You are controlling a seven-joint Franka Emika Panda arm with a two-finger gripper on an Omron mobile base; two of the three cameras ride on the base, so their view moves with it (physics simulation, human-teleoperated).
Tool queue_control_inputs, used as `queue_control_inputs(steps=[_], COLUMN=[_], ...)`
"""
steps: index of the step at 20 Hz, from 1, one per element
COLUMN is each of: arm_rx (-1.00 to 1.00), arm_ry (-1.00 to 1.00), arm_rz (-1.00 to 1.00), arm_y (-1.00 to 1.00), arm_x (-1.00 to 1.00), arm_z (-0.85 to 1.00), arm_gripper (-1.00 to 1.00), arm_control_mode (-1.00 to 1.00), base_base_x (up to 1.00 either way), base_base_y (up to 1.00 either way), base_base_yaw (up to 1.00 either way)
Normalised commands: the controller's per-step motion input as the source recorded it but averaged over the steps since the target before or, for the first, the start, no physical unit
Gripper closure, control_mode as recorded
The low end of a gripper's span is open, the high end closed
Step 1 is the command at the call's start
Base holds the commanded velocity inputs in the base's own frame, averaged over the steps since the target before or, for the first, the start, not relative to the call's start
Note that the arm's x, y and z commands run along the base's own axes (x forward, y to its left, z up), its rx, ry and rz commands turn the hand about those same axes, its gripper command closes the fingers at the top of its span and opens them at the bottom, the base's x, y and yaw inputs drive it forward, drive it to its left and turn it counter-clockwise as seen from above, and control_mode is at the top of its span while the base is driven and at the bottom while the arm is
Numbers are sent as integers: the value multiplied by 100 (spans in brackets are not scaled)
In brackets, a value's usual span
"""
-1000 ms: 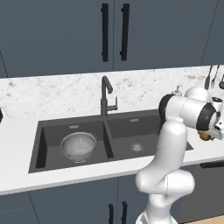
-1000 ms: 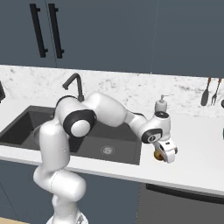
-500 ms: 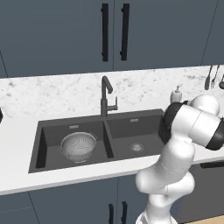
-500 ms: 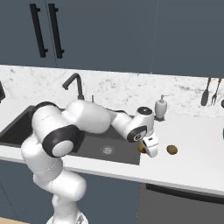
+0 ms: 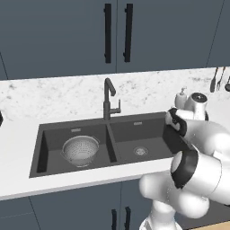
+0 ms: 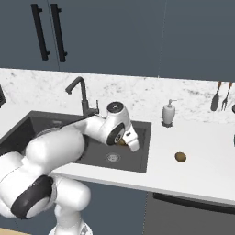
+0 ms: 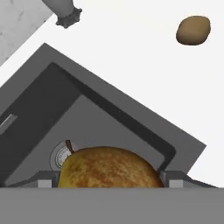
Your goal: Put the colander in the sink, put the kiwi, pear in the colander, and turn on the sink faucet and pour water over the colander.
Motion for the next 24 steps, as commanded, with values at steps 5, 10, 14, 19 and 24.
queue_control_inputs(steps=[5, 10, 14, 19, 24], arm_rx=[-11, -7, -6, -8, -9], arm_ry=[-2, 0, 0, 0, 0], arm_rz=[12, 13, 13, 11, 10], arm_y=[100, 100, 100, 100, 100], arm_x=[0, 0, 0, -2, -14], arm_z=[60, 52, 39, 22, 2], arm_gripper=[100, 100, 100, 100, 100], arm_control_mode=[-100, -100, -100, -100, -100], base_base_x=[0, 0, 0, 0, 0], base_base_y=[0, 0, 0, 0, 0], base_base_yaw=[0, 0, 0, 0, 0])
